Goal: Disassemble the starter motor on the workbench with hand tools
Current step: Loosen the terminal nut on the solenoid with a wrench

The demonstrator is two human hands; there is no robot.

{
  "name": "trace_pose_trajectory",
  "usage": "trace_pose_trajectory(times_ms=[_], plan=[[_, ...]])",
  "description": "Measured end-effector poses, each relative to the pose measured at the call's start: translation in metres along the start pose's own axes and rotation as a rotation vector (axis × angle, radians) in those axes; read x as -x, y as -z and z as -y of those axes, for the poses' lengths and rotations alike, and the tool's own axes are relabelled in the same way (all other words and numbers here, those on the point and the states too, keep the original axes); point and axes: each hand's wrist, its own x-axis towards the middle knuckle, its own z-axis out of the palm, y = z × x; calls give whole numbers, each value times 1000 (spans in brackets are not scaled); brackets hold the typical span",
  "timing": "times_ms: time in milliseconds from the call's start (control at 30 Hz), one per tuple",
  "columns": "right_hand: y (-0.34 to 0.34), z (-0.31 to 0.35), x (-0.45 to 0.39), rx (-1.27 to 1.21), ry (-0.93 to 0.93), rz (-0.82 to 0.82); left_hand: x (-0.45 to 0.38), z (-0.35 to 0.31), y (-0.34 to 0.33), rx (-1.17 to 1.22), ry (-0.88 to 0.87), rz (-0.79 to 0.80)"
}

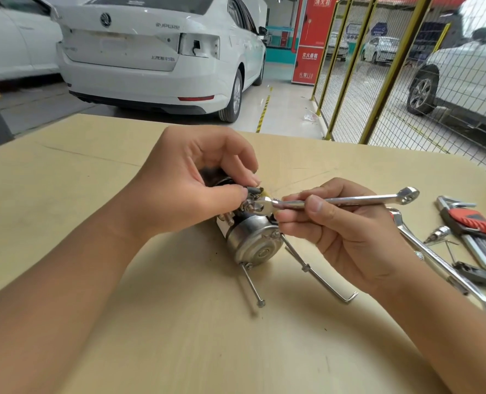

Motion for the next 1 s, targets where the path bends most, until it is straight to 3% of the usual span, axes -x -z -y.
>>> trace_pose_trajectory(times_ms=[367,633,1000], plan=[[-2,-3,-2,-17,53,40,0,1,0,159,68,6],[-2,-13,0,-161,-41,-14,0,8,2,210,57,15],[-10,4,-4,67,90,24,-2,9,2,201,55,32]])
